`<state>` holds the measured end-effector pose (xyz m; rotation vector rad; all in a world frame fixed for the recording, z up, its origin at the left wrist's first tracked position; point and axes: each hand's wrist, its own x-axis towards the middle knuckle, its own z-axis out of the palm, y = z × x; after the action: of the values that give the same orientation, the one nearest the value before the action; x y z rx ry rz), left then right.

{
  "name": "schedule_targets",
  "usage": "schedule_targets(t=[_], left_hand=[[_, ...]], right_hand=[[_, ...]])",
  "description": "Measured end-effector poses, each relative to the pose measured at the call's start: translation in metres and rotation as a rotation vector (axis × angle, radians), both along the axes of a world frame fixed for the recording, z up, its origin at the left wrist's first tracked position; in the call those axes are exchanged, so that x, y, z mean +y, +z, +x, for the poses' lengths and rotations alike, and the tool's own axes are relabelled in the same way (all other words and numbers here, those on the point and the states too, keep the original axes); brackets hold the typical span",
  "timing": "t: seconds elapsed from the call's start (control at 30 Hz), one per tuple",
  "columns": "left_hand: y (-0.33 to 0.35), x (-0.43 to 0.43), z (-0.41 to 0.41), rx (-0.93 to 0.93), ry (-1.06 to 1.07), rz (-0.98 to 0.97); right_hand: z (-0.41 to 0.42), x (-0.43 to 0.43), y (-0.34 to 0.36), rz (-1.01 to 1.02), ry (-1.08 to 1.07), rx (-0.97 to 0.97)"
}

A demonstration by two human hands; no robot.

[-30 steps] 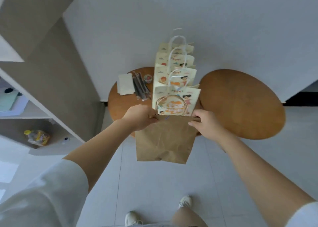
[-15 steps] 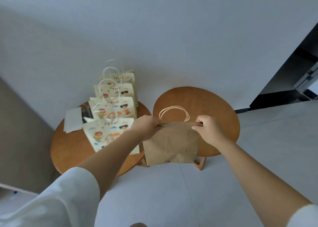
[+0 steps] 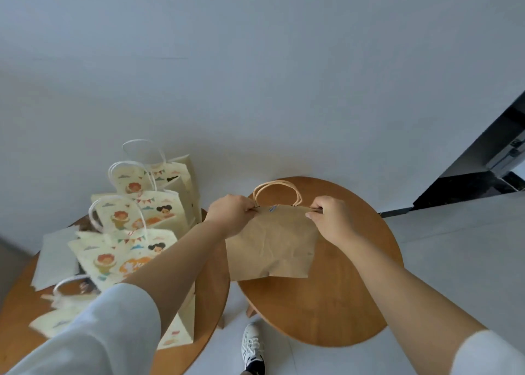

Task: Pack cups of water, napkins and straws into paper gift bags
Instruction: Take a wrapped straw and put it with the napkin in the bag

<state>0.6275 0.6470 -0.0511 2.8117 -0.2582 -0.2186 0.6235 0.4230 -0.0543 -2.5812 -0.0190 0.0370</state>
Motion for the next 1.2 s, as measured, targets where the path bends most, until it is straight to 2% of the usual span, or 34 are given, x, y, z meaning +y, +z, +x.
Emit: schedule_targets(t=[0.3, 0.57, 0.87, 1.07, 1.2], left_hand=[[-0.027, -0.010, 0.160, 0.111, 0.039, -0.078], [-0.049, -0.014, 0.251, 0.188, 0.147, -0.092], [-0.075, -0.013, 0.293, 0.160, 0.105, -0.084], [-0.086, -0.014, 0.292, 0.121, 0.109, -0.046], [-0.082, -0.014, 0.288, 0.093, 0.134, -0.091]], right_hand=[[0.170, 0.003, -0.015, -0.111, -0.053, 0.104], [0.271, 0.020, -0.043, -0.186, -0.197, 0.091], [0.308, 0.026, -0.082, -0.249, -0.233, 0.082], [0.303, 0.031, -0.091, -0.312, -0.069, 0.169], [0.288, 0.034, -0.081, -0.357, -0.098, 0.163]])
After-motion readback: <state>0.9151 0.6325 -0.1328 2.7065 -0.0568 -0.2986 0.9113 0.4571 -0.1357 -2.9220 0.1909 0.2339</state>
